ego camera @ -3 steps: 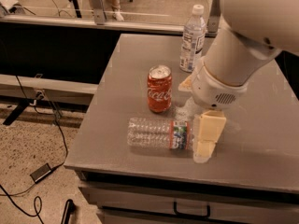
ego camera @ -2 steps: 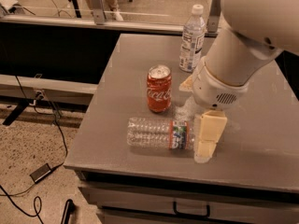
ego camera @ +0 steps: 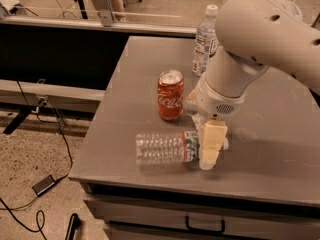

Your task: Pick water bottle

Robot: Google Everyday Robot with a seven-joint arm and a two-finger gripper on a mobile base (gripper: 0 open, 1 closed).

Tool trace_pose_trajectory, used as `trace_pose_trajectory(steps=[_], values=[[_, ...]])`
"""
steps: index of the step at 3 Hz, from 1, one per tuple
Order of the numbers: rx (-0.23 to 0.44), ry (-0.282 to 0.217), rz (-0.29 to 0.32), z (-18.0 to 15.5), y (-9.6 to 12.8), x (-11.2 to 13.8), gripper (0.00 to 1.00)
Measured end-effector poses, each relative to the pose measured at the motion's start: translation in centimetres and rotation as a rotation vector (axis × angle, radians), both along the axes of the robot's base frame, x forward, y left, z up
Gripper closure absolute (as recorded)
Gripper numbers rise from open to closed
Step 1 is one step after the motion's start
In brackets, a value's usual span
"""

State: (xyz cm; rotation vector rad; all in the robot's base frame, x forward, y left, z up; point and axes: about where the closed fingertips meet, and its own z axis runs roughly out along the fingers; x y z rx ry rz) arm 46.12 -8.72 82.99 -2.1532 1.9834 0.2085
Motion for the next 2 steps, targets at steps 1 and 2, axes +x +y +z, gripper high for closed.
trace_pose_trajectory(steps=[1, 2], values=[[-0.001, -0.002, 0.001, 0.03, 0.05, -0.05, 0.17], [-0.002, -0.003, 0.002, 0.06, 0.1, -0.1, 0.41]])
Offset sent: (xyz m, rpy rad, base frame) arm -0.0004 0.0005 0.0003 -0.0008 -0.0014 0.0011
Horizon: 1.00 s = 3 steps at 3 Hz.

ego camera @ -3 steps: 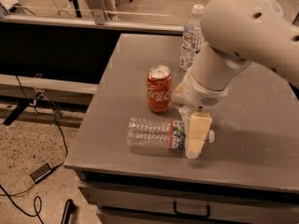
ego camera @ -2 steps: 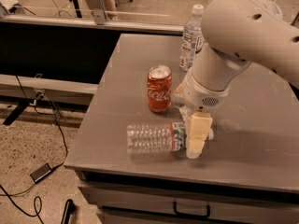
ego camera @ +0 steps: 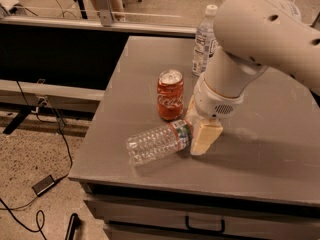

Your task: Pick water bottle

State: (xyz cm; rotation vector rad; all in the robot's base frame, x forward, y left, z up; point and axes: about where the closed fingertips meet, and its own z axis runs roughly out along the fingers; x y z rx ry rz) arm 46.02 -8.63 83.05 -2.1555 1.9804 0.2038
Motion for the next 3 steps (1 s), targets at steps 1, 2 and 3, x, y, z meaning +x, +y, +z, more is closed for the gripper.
trace_pose_trajectory(steps=[1, 2, 3], values=[[-0.001, -0.001, 0.001, 0.0, 0.0, 0.0, 0.64], [-0.002, -0.003, 0.002, 0.1, 0.1, -0.1, 0.87], [0.01, -0.008, 0.005, 1.2, -0.1, -0.4, 1.0]])
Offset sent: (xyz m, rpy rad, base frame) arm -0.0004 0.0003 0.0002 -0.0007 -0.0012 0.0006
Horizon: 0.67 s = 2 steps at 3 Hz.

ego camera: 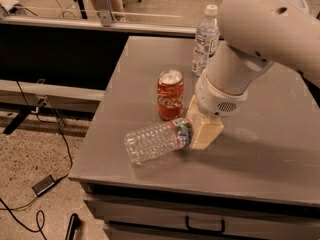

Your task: Pick water bottle

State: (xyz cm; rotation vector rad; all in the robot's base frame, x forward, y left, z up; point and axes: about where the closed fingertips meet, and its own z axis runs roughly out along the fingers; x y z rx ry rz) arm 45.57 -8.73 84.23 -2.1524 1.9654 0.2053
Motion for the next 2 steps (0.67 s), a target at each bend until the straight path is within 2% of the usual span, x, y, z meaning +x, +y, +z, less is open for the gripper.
trace_pose_trajectory(steps=[1, 2], values=[[0.005, 0.0, -0.005, 2.0, -0.6, -2.9, 1.0], [-0.003, -0.045, -0.011, 6.7, -1.6, -6.0, 1.0]])
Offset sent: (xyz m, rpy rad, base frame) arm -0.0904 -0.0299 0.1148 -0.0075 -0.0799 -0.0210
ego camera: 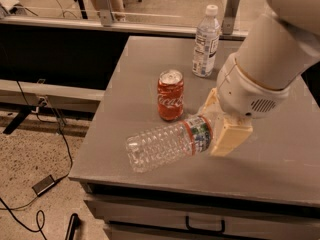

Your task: Pick water bottle

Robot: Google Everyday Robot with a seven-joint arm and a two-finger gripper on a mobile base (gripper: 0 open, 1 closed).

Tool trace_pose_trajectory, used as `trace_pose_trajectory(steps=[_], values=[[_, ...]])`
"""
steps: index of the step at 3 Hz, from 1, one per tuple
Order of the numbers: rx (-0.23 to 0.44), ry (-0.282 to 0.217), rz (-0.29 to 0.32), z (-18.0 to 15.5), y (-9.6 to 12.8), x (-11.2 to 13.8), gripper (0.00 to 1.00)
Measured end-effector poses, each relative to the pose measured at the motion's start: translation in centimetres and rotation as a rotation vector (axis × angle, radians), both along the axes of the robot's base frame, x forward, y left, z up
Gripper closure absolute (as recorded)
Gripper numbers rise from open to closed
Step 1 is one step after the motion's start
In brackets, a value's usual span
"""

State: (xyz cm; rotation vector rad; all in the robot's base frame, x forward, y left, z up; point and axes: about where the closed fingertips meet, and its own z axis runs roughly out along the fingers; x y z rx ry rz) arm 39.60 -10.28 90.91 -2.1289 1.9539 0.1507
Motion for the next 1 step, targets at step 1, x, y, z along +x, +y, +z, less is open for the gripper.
trace_pose_trajectory(steps=[1], values=[[0.0, 0.0, 0.0, 0.01, 0.0, 0.0, 1.0]])
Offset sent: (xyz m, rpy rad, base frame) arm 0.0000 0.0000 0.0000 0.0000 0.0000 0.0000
